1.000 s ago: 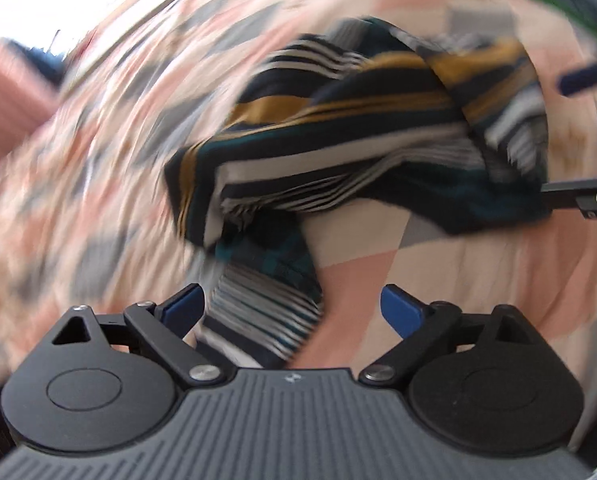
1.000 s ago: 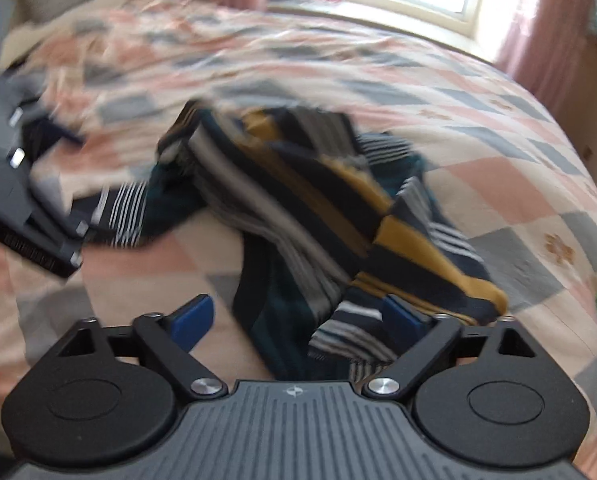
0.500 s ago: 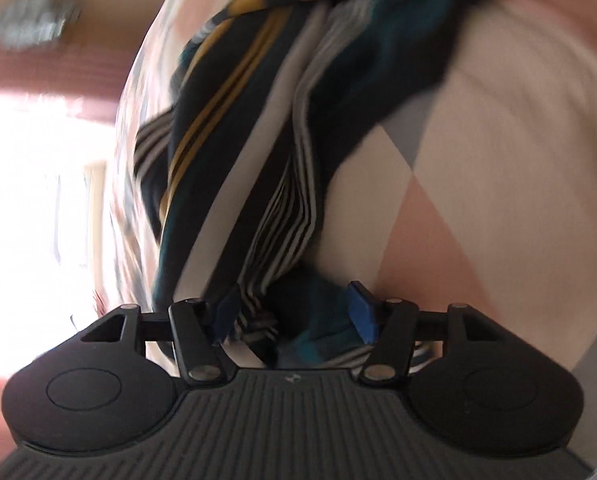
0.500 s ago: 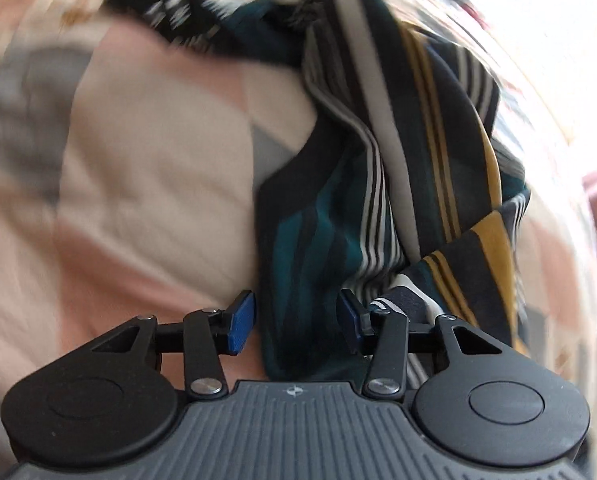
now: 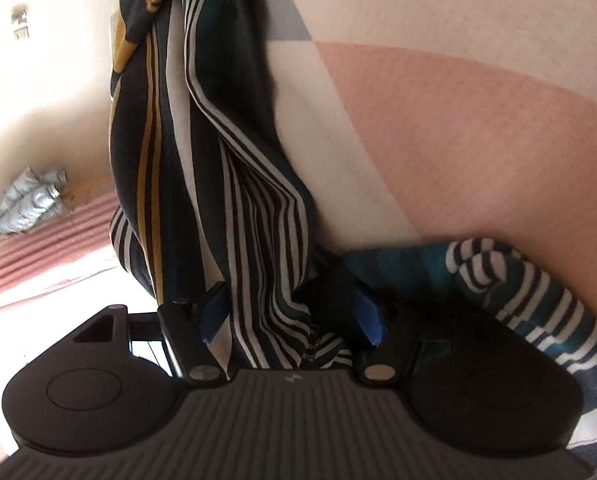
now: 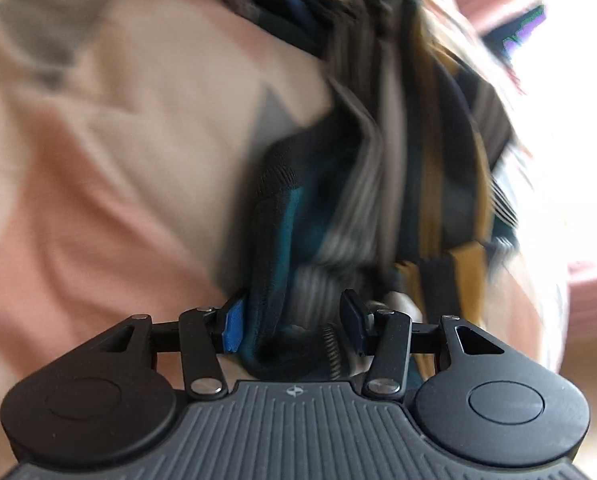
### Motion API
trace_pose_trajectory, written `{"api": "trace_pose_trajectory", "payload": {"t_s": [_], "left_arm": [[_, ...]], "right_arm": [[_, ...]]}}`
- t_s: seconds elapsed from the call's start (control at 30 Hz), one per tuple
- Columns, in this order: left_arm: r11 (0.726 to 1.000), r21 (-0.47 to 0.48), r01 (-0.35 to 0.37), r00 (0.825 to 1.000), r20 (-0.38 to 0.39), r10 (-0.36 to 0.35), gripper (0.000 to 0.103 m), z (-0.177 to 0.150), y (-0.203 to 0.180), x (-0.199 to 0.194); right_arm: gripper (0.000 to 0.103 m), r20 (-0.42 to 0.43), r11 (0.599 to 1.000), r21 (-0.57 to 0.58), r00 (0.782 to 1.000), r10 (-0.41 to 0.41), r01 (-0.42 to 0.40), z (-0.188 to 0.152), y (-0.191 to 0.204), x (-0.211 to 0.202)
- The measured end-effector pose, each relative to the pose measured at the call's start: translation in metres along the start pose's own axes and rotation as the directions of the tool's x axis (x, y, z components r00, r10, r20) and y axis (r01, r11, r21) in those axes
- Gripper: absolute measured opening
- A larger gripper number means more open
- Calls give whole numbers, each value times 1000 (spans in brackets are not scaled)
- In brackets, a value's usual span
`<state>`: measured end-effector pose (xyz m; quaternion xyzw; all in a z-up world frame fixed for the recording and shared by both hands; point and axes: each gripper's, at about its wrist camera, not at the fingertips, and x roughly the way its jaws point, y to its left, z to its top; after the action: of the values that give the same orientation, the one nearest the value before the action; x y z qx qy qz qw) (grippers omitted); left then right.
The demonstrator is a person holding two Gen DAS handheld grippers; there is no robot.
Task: Fold clothes
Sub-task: 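Grasp the sweater with the right gripper while the left gripper grasps it too, then lift the sweater high with both grippers and shake it out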
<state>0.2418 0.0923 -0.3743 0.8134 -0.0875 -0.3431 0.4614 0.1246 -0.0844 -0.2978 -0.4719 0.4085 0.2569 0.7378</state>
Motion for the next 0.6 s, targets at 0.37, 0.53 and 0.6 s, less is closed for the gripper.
{"api": "trace_pose_trajectory", "payload": {"t_s": [0.37, 0.53, 0.6], "left_arm": [[993, -27, -117, 993, -17, 116, 27, -1, -10, 10], [976, -184, -118, 993, -16, 117, 13, -14, 37, -7], [948, -300, -110, 994, -38, 104, 10, -23, 69, -15]], "right_arm": [[7, -5, 983, 149, 994, -105, 104, 7, -18, 5], [4, 20, 882, 423, 970, -241, 210, -2, -78, -45], [3, 25, 822, 503, 947, -321, 266, -5, -106, -68]]}}
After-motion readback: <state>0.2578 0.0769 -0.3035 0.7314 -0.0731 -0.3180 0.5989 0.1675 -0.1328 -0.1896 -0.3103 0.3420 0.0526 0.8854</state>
